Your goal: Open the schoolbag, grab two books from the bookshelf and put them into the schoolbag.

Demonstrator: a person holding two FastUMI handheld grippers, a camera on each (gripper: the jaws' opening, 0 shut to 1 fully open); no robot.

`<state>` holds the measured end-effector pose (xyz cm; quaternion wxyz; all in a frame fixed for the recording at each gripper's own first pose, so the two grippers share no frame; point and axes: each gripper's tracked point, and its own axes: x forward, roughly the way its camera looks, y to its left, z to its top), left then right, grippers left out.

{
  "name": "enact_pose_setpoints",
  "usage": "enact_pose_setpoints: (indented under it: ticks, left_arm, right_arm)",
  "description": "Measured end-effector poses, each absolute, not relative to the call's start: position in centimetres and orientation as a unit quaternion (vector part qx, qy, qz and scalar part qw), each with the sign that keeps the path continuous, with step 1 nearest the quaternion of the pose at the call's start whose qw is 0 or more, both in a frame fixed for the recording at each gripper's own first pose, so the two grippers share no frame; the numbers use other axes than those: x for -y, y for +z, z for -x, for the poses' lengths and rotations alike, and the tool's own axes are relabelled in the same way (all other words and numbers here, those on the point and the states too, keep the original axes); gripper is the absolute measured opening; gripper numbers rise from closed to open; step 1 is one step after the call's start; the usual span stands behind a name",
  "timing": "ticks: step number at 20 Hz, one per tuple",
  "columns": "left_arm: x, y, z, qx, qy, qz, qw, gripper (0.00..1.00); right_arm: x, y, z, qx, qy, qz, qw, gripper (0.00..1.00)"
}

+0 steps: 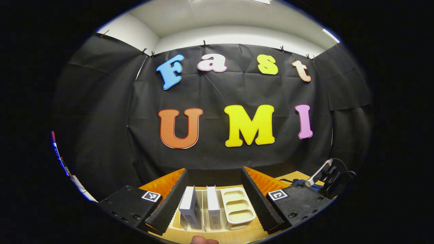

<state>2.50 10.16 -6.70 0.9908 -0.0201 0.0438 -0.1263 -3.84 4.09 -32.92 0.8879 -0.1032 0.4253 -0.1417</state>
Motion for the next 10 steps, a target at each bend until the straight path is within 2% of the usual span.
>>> enact_pose_setpoints:
  ticks: [4, 5, 10]
  left_arm:
    - [-10.2, -6.9, -1.7, -0.053, -0.124, 0.021, 0.991, 0.98]
    - [-10.3, -6.7, -1.8, -0.051, -0.122, 0.018, 0.991, 0.98]
    - [-10.0, -6.9, -0.9, -0.055, -0.126, 0.036, 0.990, 0.98]
  right_arm:
    - [-2.7, -37.9, 4.0, -0.484, -0.155, 0.111, 0.854, 0.99]
    - [-2.5, -38.9, 4.1, -0.493, -0.155, 0.119, 0.848, 0.96]
    - [-1.6, -40.9, 3.0, -0.511, -0.154, 0.165, 0.830, 0.96]
